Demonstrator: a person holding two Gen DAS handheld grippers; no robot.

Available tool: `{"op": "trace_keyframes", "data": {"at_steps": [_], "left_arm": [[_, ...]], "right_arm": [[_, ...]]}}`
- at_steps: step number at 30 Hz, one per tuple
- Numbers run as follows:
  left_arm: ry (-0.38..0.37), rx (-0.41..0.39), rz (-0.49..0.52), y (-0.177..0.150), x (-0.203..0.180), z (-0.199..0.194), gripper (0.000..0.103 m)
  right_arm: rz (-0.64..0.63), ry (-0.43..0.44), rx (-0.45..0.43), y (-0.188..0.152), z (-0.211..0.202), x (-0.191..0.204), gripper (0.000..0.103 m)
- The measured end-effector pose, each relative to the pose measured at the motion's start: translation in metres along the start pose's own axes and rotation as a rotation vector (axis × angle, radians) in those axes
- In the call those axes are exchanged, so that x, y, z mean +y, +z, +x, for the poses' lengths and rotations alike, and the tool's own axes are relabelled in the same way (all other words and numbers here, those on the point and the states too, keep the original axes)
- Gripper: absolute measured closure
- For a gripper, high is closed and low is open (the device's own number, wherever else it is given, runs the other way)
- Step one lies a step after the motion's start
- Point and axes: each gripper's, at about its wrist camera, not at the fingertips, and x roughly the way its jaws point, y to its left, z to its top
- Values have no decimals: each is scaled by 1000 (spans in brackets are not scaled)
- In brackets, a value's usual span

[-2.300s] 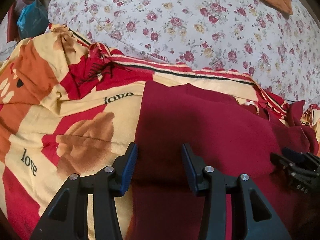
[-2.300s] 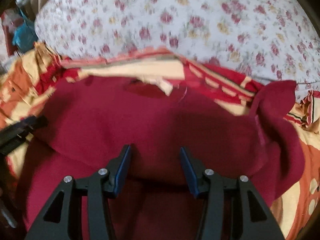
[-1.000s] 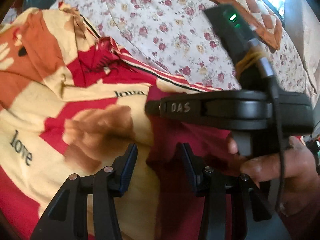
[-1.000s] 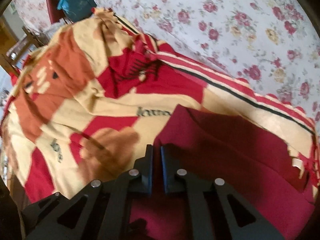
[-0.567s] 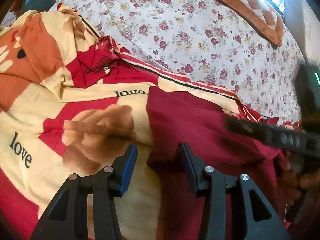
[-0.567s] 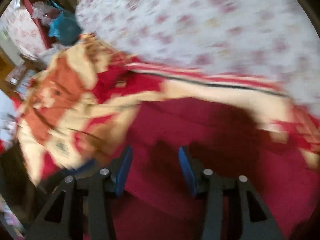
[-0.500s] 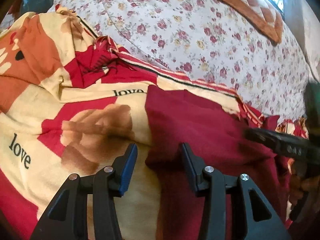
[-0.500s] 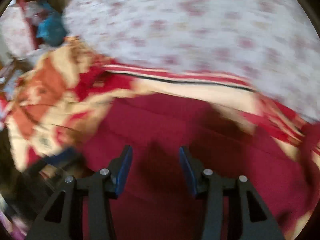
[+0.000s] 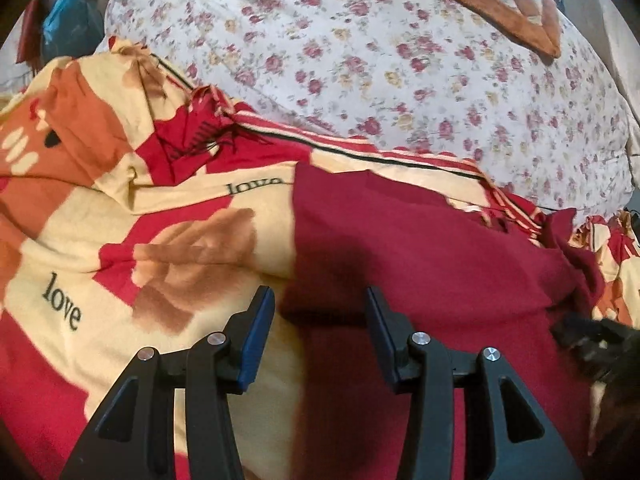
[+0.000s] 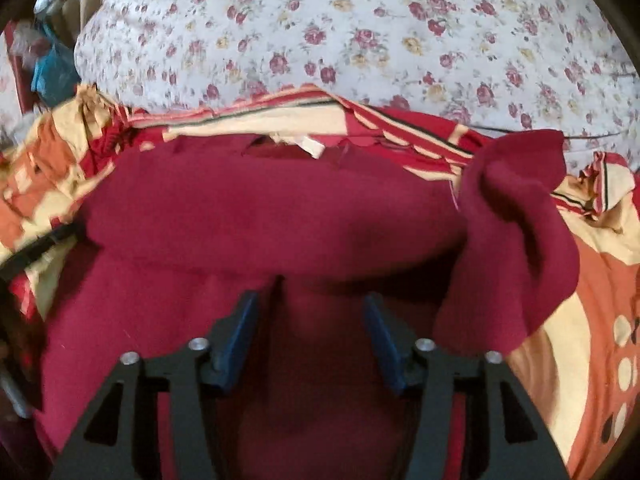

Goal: Fold small clothes

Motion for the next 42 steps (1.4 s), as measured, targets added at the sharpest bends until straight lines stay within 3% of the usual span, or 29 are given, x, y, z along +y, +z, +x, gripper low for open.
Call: {"op": "trace_keyframes", "data": {"at_steps": [3,6,12,18,25,28,31,33,34,42], "left_arm": [[-22,1,32,3,-23,-18,77],[3,13,69,10,-46,-24,77],[-2,0,72,14,-58,-1,77],[17,48,80,5,-53,42,77],[26,34,171,5,-63,52,77],[13,32,171,7,-61,52,77],[-5,34,148,10,-58,53,77],[-13,35,140,11,-57,53,77],[-16,34,137,11,-56,52,77],[-37,-23,82,19,-43,35,77]], "right_arm": [[13,44,-46,-5,-21,-9,42],[72,60,-78,-4,-39,-27,40],[124,59,-106,3,-43,-45,40],[330,-7,-192,49,-38,-111,32],[534,-56,-127,112,22,-206,32],[577,-37,-81,122,50,-227,42],[578,-39,-33,124,73,-237,62],[569,-32,-29,121,76,-240,89],[574,-25,-47,117,71,-241,95],[485,97,-190,94,-8,-220,96]]}}
